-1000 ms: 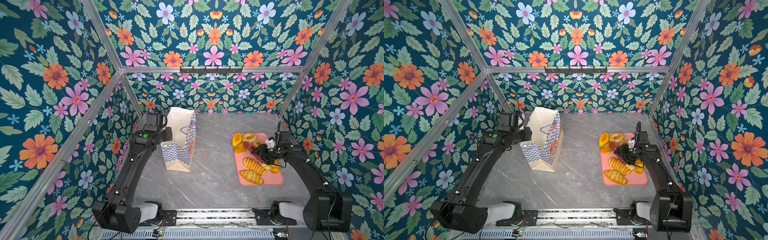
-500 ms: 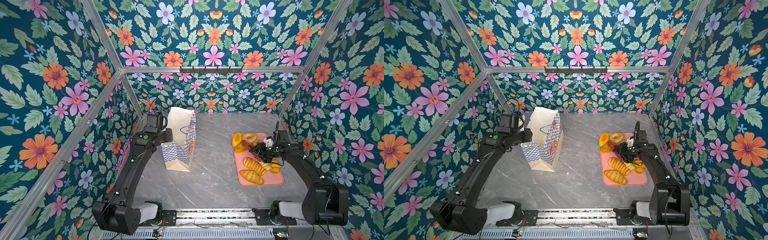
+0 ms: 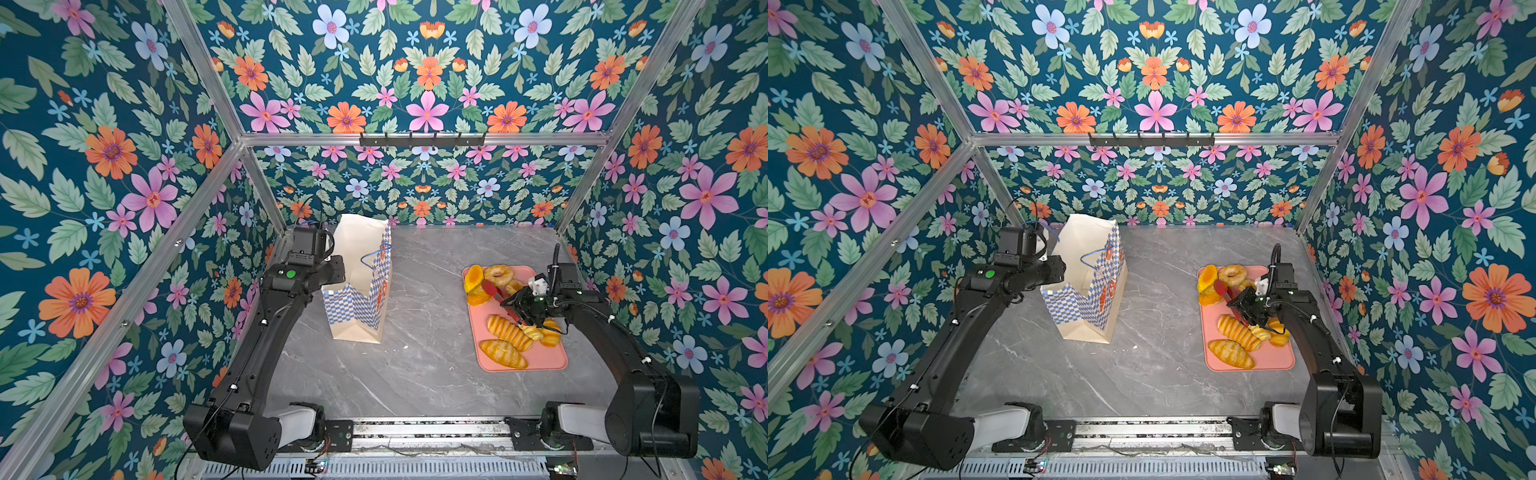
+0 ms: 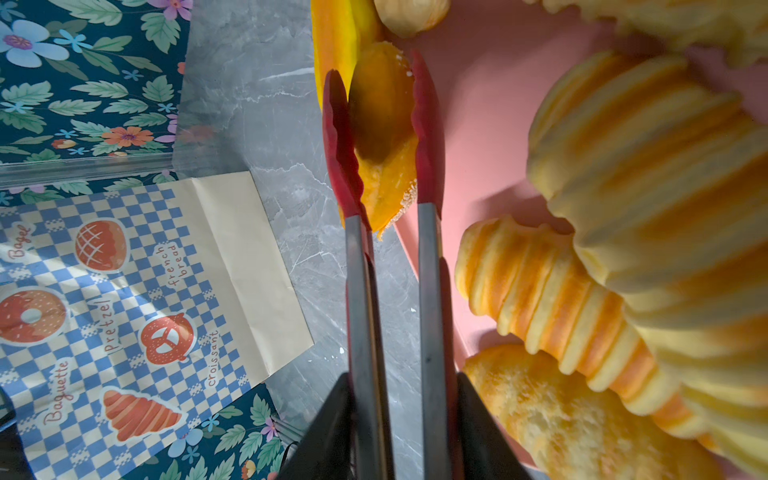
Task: Place the fake bread into the paper bag
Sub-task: 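Close the tongs on the yellow half-round bread with the right gripper, then lift the bread with the tongs and swing it over the bag opening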
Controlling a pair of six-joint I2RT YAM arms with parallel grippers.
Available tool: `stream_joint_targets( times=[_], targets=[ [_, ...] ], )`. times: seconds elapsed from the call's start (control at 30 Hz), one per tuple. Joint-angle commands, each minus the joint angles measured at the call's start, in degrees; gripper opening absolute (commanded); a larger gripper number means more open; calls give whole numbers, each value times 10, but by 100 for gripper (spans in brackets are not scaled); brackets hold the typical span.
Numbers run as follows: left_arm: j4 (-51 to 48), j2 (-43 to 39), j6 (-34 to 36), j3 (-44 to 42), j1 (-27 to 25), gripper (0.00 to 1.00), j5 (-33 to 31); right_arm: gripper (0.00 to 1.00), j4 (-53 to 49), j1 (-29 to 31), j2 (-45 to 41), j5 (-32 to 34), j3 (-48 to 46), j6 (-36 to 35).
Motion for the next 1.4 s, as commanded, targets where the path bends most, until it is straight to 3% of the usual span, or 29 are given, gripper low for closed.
stream_joint_targets(
  times=[0.0,0.23,0.37,0.67,1.03,1.23,1.37],
  targets=[
    [-2,2,3,7,1,42,-3,34,-6,0,-24,-5,2,3],
    [-1,2,3,15,2,24,9,31,-50,0,-81,-6,29,3],
    [6,2,-1,11,1,0,33,30,-74,0,-104,-9,62,3],
    [26,-14,-28,8,1,0,140,26,-127,0,-114,-30,159,-12],
    [104,-52,-115,-22,-2,0,278,26,-131,1,-112,-63,246,8],
    [135,-66,-157,-47,-22,0,285,26,-121,1,-99,-81,311,27],
    [150,-68,-179,-50,-57,0,256,27,-114,13,-87,-84,350,37]
  ],
)
